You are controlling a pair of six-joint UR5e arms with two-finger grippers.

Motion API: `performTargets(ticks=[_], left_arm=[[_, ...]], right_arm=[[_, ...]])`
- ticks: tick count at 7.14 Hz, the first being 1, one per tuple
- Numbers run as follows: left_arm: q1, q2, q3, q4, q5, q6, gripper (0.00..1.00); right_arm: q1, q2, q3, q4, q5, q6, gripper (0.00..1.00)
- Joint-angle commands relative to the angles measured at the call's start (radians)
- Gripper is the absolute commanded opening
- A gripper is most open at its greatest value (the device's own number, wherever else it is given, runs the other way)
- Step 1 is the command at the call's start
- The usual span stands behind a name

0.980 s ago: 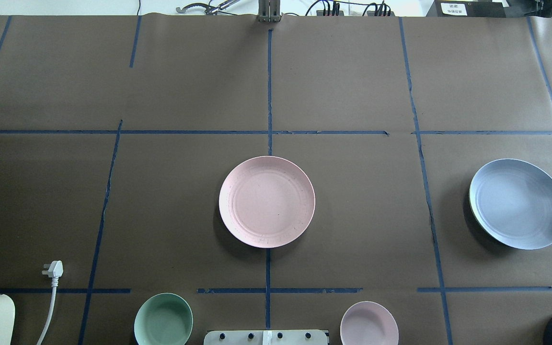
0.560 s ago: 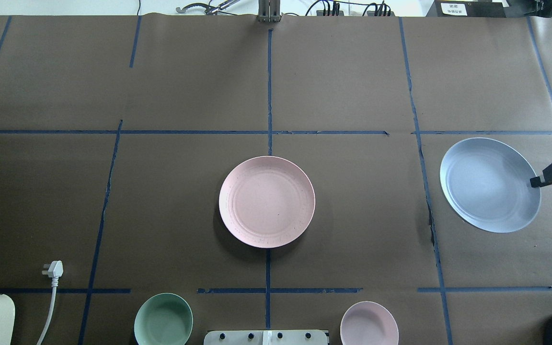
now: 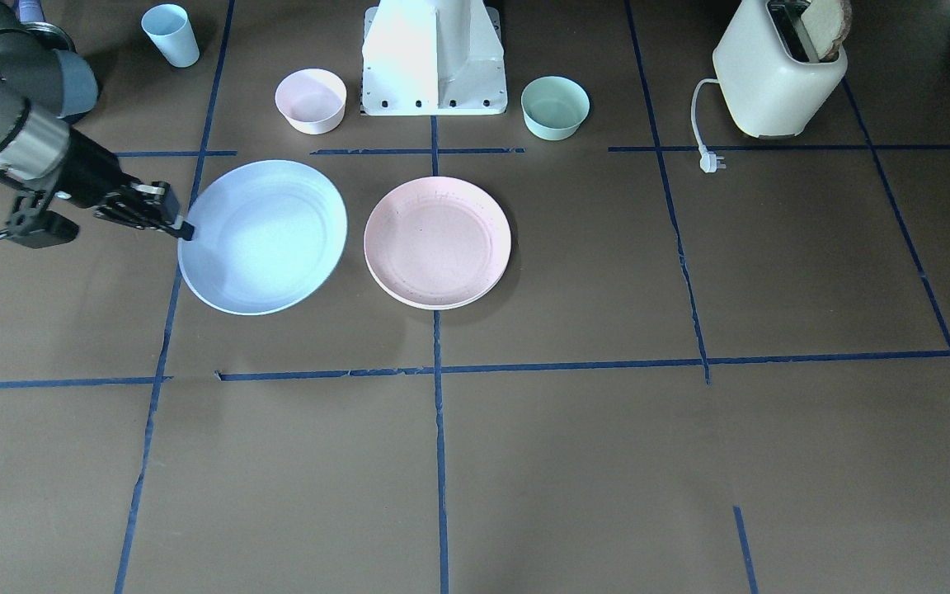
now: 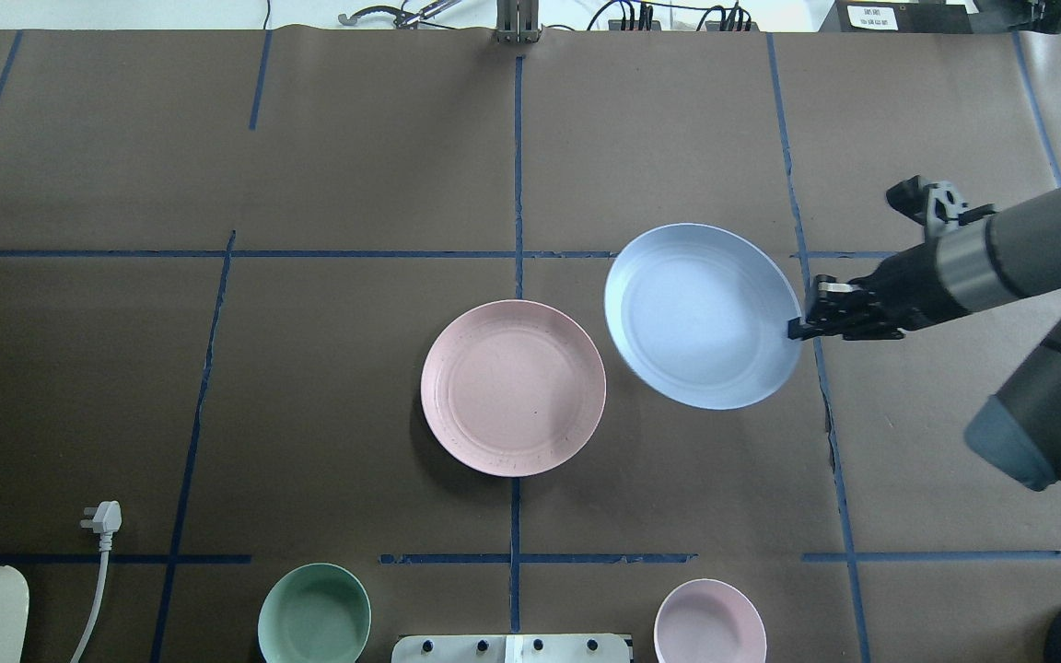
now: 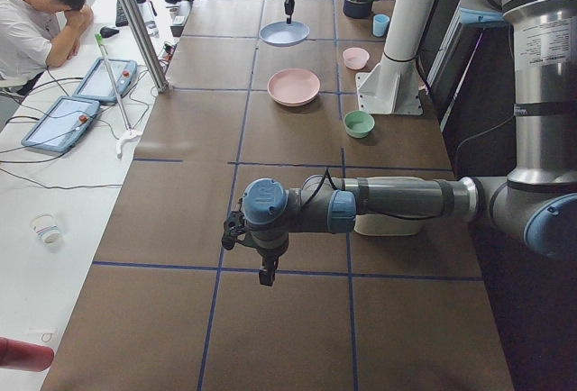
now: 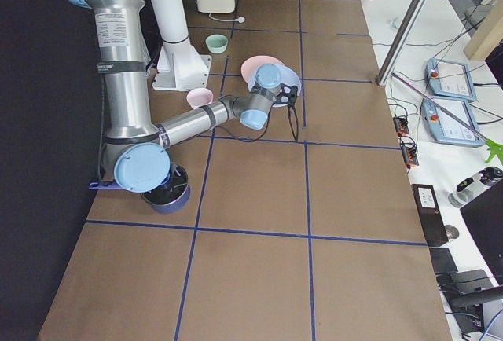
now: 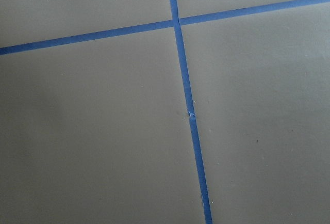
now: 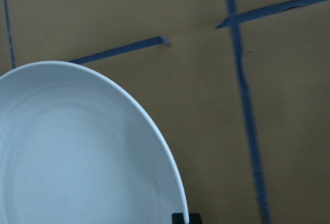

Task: Stack three plates with pink and blue
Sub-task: 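Lift the light blue plate and lower it onto the pink plate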

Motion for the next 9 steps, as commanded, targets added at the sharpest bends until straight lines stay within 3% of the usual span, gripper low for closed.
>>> performTargets(ticks=[1, 4, 5, 6, 7, 9], left_arm=[[0.002, -0.001, -0.001, 0.000, 0.000, -0.012, 1.00], [0.002, -0.001, 0.002, 0.000, 0.000, -0.012, 1.00], [0.002, -0.001, 0.004, 0.000, 0.000, -0.012, 1.00], [0.002, -0.003, 0.005, 0.000, 0.001, -0.012, 1.00], [0.002, -0.003, 0.005, -0.001, 0.001, -0.007, 1.00], [0.002, -0.007, 0.011, -0.001, 0.003, 0.001, 1.00]], right_arm=[[-0.169, 0.234, 0.017, -0.314, -0.213, 0.051, 0.00], [-0.292, 0.272, 0.000, -0.329, -0.339, 0.097, 0.00], [-0.297, 0.272, -0.006, -0.329, -0.343, 0.098, 0.11], [-0.303, 0.270, -0.014, -0.329, -0.341, 0.085, 0.99], [-0.291, 0.267, -0.012, -0.331, -0.326, 0.080, 1.00], [-0.152, 0.258, -0.007, -0.402, -0.151, -0.036, 1.00]])
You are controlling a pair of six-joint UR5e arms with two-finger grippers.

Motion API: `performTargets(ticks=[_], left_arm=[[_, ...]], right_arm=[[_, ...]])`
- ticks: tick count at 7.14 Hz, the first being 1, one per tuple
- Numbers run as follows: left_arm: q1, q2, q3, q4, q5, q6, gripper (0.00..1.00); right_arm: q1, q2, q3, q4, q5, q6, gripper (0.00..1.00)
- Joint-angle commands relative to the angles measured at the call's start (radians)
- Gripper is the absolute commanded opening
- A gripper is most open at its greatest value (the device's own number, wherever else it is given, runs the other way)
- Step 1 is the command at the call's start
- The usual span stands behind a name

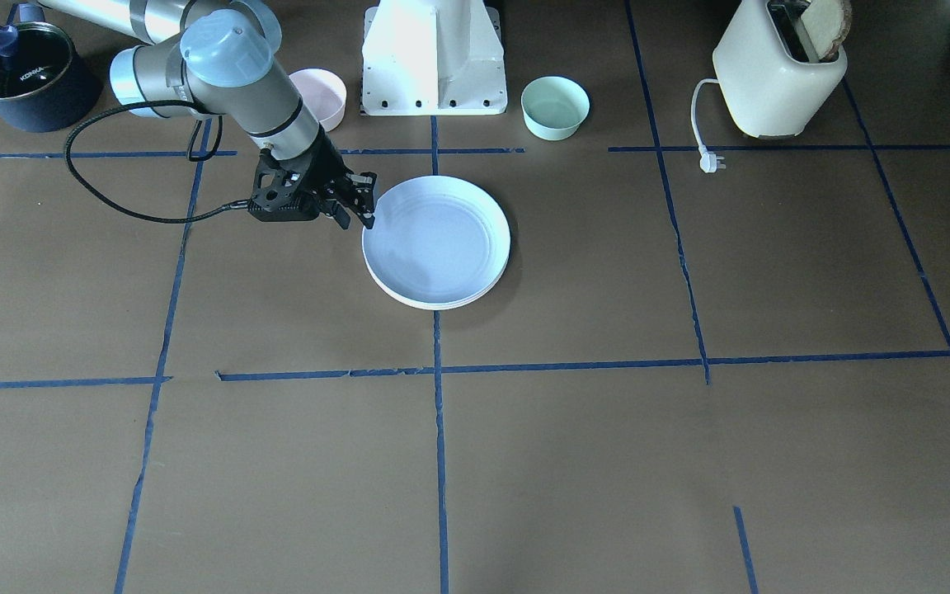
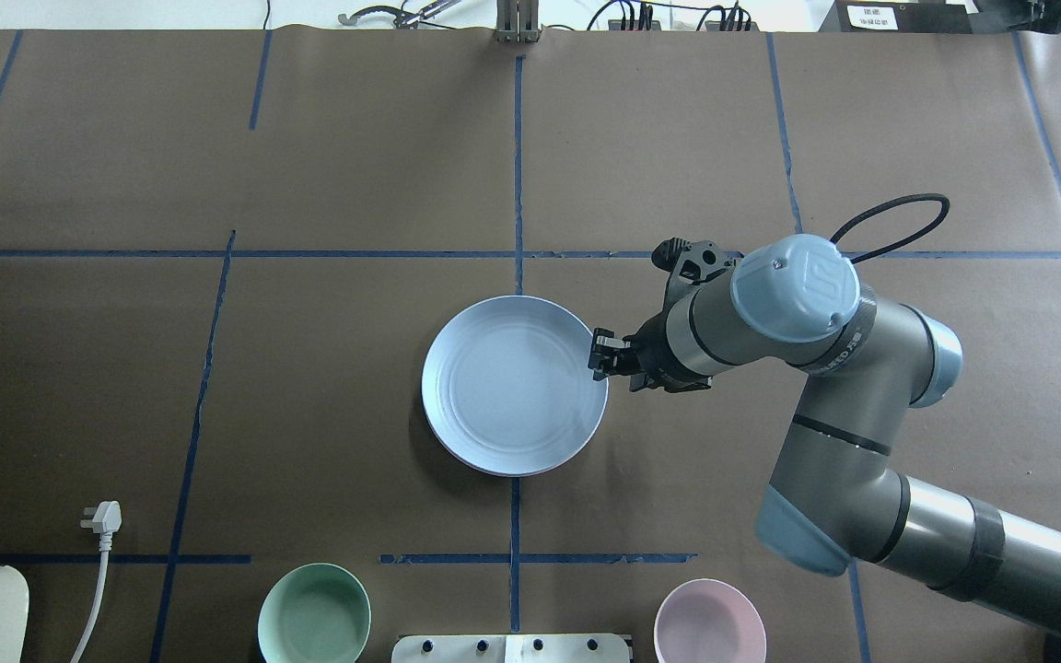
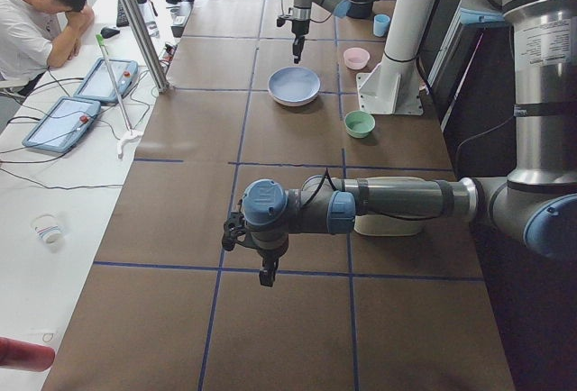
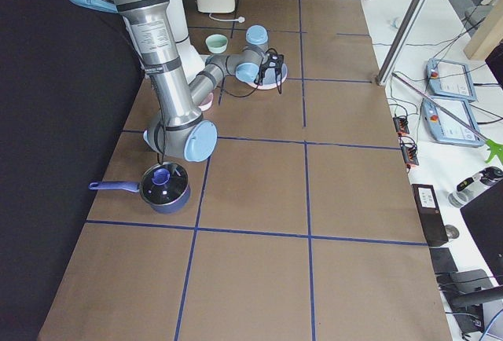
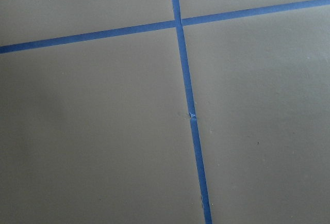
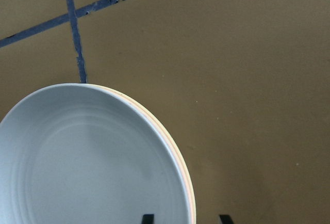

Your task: Stack three plates with pink and blue

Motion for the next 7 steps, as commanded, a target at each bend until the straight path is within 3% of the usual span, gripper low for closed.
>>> performTargets(ticks=[1, 4, 7], left_arm=[[0.002, -0.005, 0.011, 0.005, -0.001, 0.002, 1.00], [0.005, 0.015, 0.055, 0.005, 0.010, 0.001, 1.00], [0.002, 0.026, 0.047, 0.005, 0.014, 0.002, 1.00]], right_arm=[[0.167, -0.006, 0.000, -0.132, 0.167, -0.220, 1.00], [0.490, -0.105, -0.052, -0.383, 0.286, -0.880, 1.00], [0.791, -0.338, -0.090, -0.399, 0.343, -1.459, 1.00]])
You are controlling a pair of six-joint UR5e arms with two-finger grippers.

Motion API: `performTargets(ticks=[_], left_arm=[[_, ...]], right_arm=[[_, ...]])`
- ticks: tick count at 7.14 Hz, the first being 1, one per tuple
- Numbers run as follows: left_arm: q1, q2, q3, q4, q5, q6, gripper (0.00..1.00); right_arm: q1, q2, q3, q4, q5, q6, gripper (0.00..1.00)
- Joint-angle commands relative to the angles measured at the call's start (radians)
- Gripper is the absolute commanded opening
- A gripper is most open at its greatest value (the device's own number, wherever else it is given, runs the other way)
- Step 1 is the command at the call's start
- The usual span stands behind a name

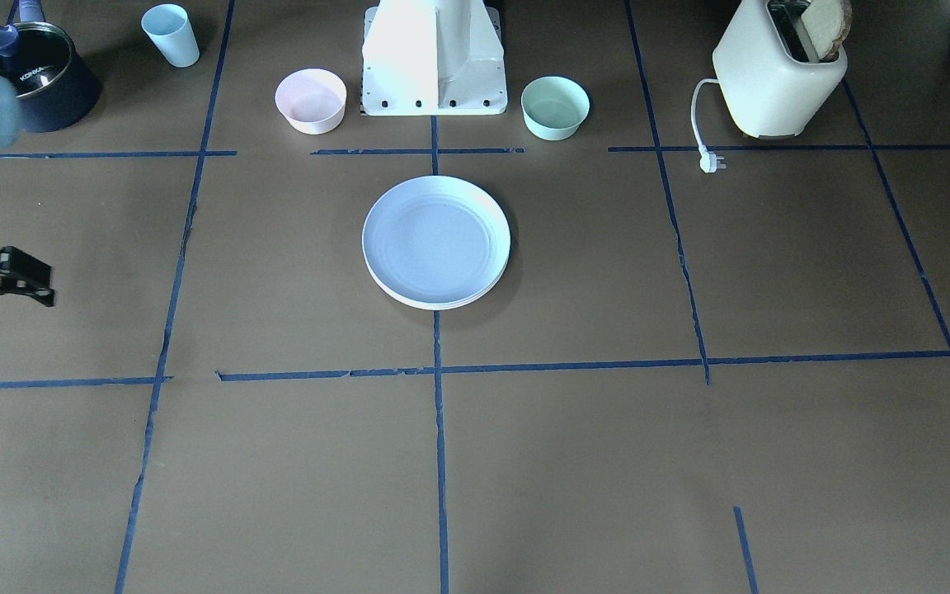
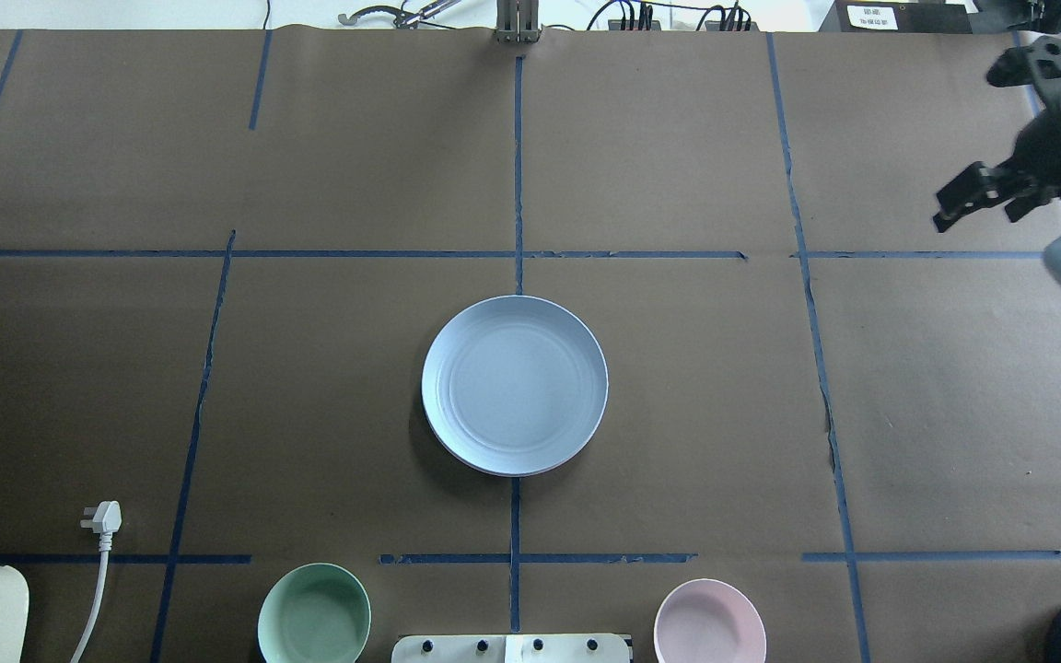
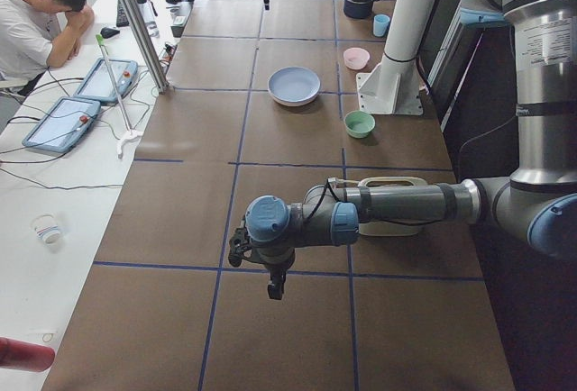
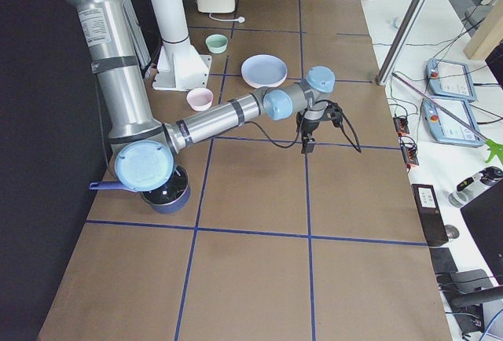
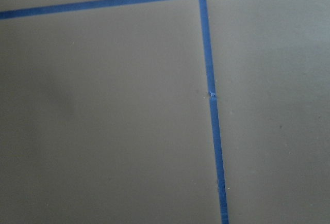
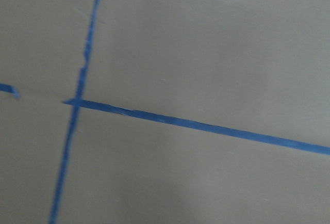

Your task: Stack three plates with pink and blue

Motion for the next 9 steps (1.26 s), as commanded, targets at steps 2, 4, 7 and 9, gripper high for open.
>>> performTargets(ticks=[2, 4, 7, 9], left_arm=[[-0.001, 0.003, -0.018, 0.000, 0.000, 0.000, 1.00], [-0.001, 0.003, -0.020, 0.000, 0.000, 0.000, 1.00], [-0.001, 0.018, -0.020, 0.000, 0.000, 0.000, 1.00], [-0.001, 0.018, -0.019, 0.000, 0.000, 0.000, 1.00]], right_arm=[[0.277, -0.280, -0.001, 0.004, 0.018, -0.400, 1.00], [0.300, -0.352, 0.007, 0.012, 0.010, -0.393, 1.00], [0.300, -0.353, 0.005, 0.012, 0.013, -0.383, 1.00], [0.300, -0.353, 0.004, 0.012, 0.012, -0.383, 1.00]])
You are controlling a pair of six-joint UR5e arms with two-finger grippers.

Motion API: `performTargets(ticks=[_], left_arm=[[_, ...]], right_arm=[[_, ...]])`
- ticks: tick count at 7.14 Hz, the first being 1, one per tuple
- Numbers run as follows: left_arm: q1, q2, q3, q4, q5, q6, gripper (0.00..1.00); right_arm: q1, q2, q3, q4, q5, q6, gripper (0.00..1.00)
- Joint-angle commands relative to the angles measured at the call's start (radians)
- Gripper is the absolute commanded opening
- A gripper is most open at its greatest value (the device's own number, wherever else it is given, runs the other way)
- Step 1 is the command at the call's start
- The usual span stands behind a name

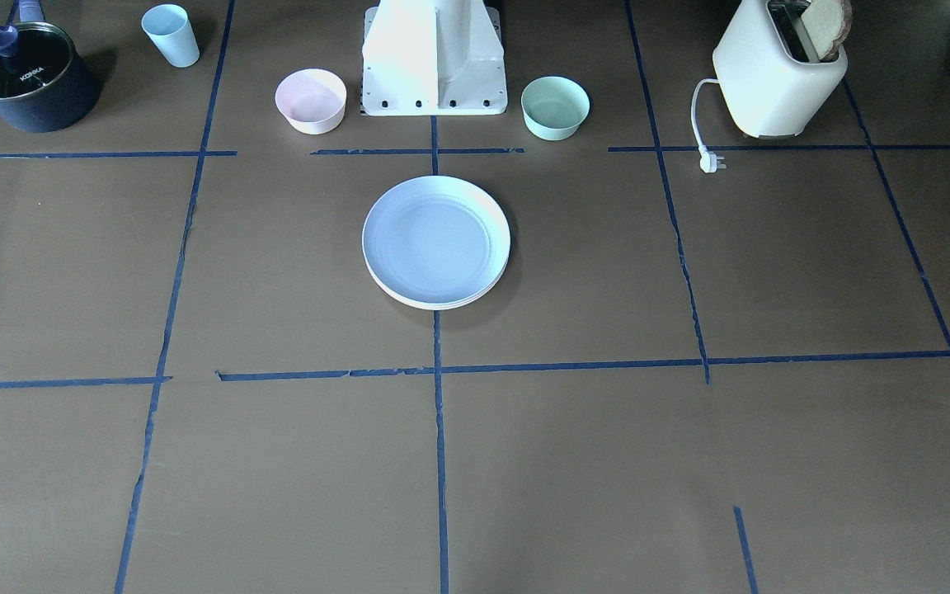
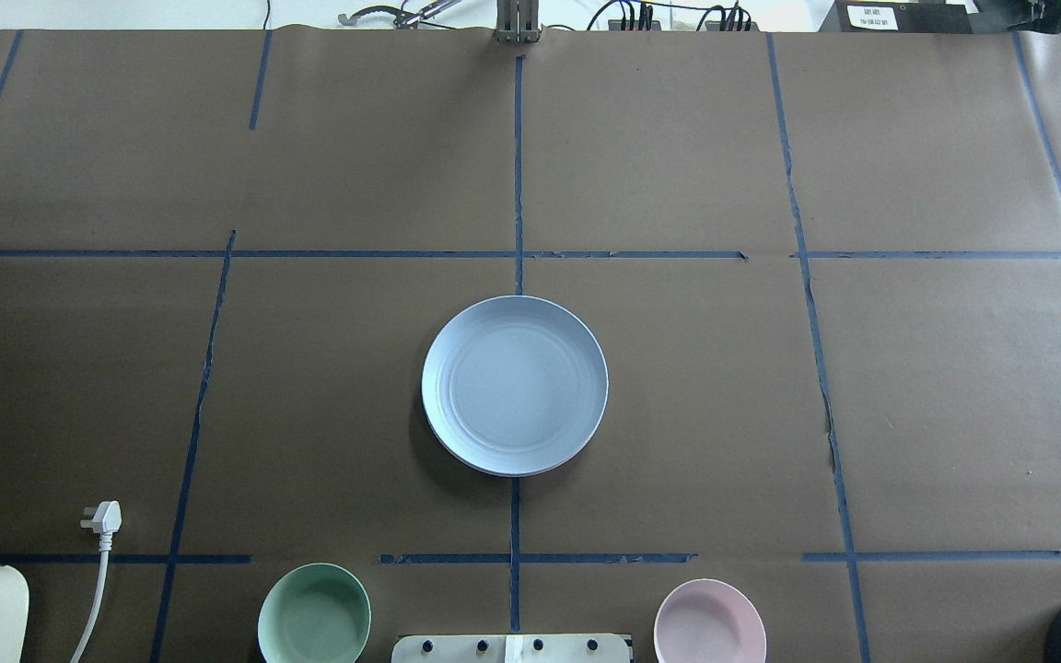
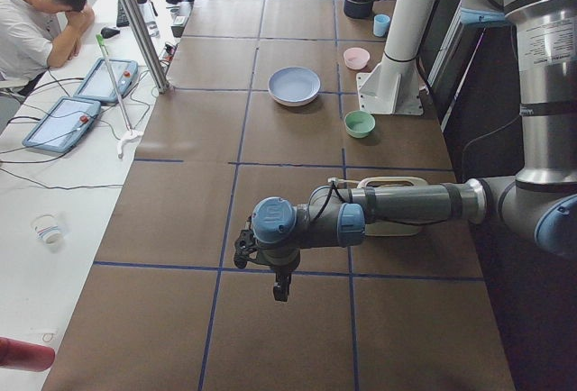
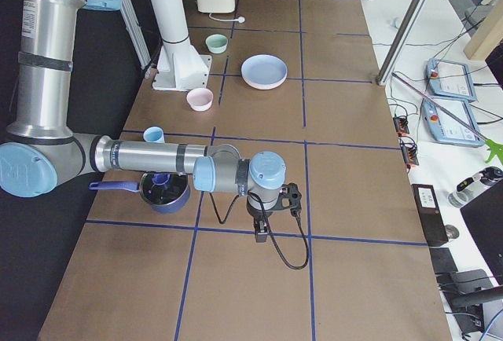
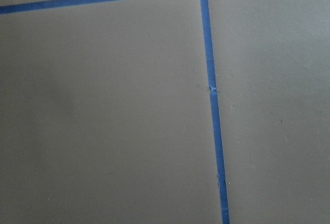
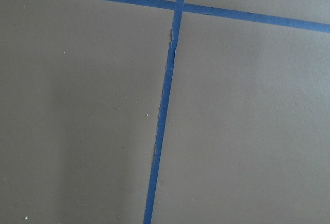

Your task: Stack three plates with pink and blue

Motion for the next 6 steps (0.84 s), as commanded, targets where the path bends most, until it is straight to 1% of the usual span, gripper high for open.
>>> performTargets(ticks=[1, 6], left_arm=[[0.000, 0.002, 0.003, 0.000, 0.000, 0.000, 1.00], [-0.002, 0.023, 0.004, 0.001, 0.003, 0.000, 1.00]], right_arm=[[0.000, -0.001, -0.001, 0.000, 0.001, 0.000, 1.00], [0.000, -0.010, -0.009, -0.002, 0.013, 0.000, 1.00]])
